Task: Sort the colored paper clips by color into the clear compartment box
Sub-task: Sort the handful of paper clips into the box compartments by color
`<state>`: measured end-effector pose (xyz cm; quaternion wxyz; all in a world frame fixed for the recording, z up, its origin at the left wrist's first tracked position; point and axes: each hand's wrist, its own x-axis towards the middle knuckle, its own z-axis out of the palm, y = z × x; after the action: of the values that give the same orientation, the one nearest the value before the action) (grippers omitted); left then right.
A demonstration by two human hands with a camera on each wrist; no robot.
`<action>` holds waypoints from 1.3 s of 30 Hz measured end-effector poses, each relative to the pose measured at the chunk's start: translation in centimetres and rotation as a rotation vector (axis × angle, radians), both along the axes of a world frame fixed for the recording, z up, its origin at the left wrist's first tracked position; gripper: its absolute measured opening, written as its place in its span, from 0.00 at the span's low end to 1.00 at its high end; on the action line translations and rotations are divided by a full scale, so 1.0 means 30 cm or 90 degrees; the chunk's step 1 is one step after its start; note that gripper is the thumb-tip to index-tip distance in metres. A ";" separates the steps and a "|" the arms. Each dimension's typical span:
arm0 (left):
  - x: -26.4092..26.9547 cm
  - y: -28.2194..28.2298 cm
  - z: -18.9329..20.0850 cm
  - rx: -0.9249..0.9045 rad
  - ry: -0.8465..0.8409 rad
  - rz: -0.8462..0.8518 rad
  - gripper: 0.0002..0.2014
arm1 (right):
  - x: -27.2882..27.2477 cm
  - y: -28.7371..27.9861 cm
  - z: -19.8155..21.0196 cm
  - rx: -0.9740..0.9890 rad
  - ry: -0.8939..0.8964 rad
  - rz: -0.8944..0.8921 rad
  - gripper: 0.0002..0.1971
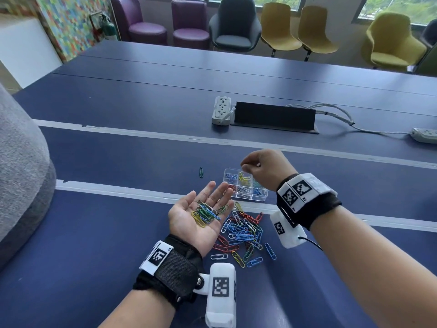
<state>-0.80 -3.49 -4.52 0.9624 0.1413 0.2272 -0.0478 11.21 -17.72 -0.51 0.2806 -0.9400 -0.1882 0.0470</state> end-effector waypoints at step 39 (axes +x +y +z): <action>-0.019 -0.008 -0.017 -0.006 0.052 0.004 0.25 | -0.267 0.169 0.045 -0.094 0.095 0.180 0.09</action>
<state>-1.36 -3.72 -5.01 0.9532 0.1338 0.2663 -0.0519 3.21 -12.66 0.83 0.2146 -0.9161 -0.2932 0.1697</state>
